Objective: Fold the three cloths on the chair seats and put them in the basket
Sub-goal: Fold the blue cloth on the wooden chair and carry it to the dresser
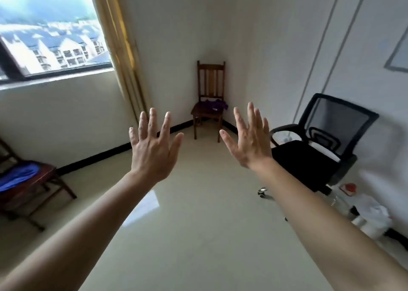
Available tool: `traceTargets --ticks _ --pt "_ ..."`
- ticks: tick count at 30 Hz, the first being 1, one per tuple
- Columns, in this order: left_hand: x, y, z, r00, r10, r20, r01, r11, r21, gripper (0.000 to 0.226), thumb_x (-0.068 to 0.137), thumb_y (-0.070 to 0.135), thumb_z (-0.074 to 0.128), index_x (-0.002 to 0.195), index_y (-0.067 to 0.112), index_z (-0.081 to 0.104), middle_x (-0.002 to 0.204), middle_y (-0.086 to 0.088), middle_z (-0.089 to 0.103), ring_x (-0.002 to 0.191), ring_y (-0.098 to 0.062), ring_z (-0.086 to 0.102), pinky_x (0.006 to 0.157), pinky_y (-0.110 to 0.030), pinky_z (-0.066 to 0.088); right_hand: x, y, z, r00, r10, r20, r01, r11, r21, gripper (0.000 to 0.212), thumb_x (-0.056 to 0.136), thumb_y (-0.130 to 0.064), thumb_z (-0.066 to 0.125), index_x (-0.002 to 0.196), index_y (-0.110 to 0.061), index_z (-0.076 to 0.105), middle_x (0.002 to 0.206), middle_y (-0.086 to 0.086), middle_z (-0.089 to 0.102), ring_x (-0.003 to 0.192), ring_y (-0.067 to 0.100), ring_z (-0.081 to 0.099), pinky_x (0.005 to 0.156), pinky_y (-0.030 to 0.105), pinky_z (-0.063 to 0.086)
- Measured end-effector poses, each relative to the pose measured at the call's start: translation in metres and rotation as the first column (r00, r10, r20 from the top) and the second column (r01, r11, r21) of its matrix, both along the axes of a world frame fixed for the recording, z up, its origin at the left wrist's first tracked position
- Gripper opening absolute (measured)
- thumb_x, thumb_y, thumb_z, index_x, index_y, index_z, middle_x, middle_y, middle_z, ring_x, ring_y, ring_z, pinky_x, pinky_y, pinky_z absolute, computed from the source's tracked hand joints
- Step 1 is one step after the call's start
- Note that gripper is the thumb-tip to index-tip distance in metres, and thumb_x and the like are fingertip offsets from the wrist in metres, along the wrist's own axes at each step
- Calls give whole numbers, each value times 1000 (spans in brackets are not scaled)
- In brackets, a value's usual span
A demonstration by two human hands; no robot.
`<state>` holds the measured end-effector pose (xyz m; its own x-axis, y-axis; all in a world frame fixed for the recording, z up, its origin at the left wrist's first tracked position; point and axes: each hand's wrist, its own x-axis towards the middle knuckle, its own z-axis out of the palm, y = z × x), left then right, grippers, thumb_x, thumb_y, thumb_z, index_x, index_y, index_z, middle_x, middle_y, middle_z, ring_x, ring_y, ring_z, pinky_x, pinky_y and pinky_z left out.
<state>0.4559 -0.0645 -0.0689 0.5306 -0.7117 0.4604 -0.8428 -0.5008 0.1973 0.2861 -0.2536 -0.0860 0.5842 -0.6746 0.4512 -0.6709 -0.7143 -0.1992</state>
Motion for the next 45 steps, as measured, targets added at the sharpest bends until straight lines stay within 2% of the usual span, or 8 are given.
traceTargets --ticks 7,13,20,26,29,34,38,45 --pt "150 44 -34 964 258 -57 -255 965 53 74 92 64 10 155 25 17 164 -13 5 151 -31 -2 117 -63 11 205 4 -36 966 257 -19 -257 966 40 77 96 -67 31 157 -21 21 166 17 2 152 35 9 121 53 11" --pt "287 22 -53 917 396 -42 -391 916 91 73 92 65 13 154 26 19 164 -12 6 151 -30 0 115 -63 12 373 -23 -59 908 417 -33 -415 909 48 80 93 -69 28 157 -21 24 165 18 4 151 36 14 121 53 14" --pt "432 33 -51 806 588 -73 -582 809 84 79 88 68 10 155 27 19 164 -10 5 151 -27 0 116 -61 11 566 -34 -45 835 548 -43 -544 835 81 82 91 -69 25 157 -21 23 165 18 5 151 36 13 120 52 14" --pt "535 90 -75 664 742 -92 -730 670 136 81 87 69 8 154 25 21 163 -13 10 151 -32 7 115 -62 14 712 16 -56 701 706 -98 -698 708 108 78 95 -66 35 157 -20 21 165 18 6 152 34 12 121 51 15" --pt "582 116 -92 605 786 -126 -770 618 161 84 85 70 6 155 25 20 164 -13 8 151 -32 5 115 -61 12 774 42 -69 648 751 -123 -746 659 94 77 95 -65 37 157 -20 24 165 19 8 152 35 15 121 51 17" --pt "696 174 -122 507 848 -153 -820 529 219 88 82 71 0 155 26 16 164 -12 5 150 -31 5 116 -61 12 904 105 -90 586 794 -161 -786 605 125 78 95 -66 35 158 -21 20 166 17 6 152 32 12 122 49 15" --pt "790 213 -120 482 862 -159 -822 508 260 86 84 70 3 155 25 16 164 -11 4 150 -31 4 115 -62 13 998 148 -87 546 817 -186 -812 570 124 78 96 -65 36 158 -21 19 166 17 4 153 32 10 123 48 14" --pt "938 272 -111 468 873 -141 -838 488 243 78 88 65 15 155 25 19 164 -12 8 150 -32 8 115 -61 15 1147 200 -84 532 827 -181 -820 556 134 76 96 -64 37 157 -22 21 166 16 6 152 32 11 122 48 15"
